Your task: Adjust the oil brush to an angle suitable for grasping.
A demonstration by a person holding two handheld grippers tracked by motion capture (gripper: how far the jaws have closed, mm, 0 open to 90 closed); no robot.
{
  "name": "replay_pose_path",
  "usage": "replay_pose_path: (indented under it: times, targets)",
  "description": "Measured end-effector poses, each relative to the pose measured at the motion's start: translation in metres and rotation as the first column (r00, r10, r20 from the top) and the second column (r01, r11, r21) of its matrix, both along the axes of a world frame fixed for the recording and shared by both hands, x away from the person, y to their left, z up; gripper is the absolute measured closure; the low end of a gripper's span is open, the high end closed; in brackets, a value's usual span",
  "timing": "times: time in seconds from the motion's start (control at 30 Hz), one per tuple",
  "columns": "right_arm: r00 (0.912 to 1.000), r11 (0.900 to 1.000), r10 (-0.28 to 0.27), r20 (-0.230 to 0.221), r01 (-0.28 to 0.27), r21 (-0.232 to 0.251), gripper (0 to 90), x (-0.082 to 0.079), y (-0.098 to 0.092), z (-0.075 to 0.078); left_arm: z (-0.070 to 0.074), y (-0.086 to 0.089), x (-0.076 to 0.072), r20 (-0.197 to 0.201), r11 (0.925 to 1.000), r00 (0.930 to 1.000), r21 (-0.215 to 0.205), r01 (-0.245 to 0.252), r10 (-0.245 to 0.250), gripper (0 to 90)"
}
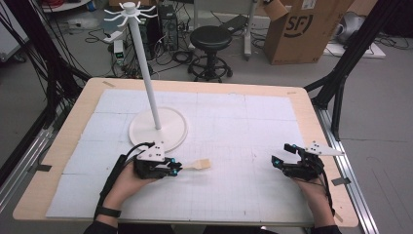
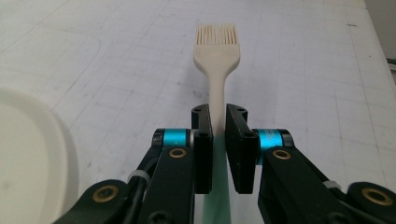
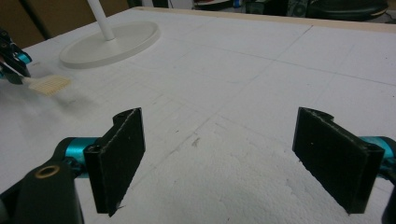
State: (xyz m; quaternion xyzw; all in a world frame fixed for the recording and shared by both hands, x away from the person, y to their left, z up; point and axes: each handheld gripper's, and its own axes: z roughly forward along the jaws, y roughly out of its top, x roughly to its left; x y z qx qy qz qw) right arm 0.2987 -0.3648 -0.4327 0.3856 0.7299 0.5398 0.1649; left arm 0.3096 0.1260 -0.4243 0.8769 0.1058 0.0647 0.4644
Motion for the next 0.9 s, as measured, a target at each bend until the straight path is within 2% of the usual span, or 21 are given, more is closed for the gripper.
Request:
replay_pose_path:
  times: [0.27, 0.4, 0.57, 0.73, 0.9]
  targets:
    - [1.0000, 1.000, -0.004, 0.001, 0.004, 0.008, 16.3, -0.001, -0.001, 0.001, -0.005, -0.046, 0.010, 0.003, 0.9990, 0.9991, -0.016, 0.043, -0.042, 81.7]
    - [1.0000, 1.000, -0.005, 0.001, 0.005, 0.010, 16.3, -0.001, -0.001, 0.001, -0.011, -0.066, 0.011, 0.016, 0.9979, 0.9978, -0.008, 0.065, -0.065, 81.7]
    - [1.0000, 1.000, -0.005, 0.004, 0.005, 0.009, 16.3, -0.001, -0.001, 0.001, -0.015, -0.091, 0.013, 0.004, 0.9938, 0.9939, 0.013, 0.110, -0.110, 81.7]
    - [1.0000, 1.000, -0.005, 0.000, 0.005, 0.009, 16.3, -0.002, -0.002, 0.002, -0.018, -0.109, 0.018, 0.013, 0.9889, 0.9890, 0.021, 0.147, -0.147, 81.7]
    - [1.0000, 1.000, -0.003, 0.000, 0.003, 0.006, 16.3, -0.003, -0.002, 0.002, -0.022, -0.120, 0.019, 0.024, 0.9834, 0.9839, 0.042, 0.176, -0.177, 81.8]
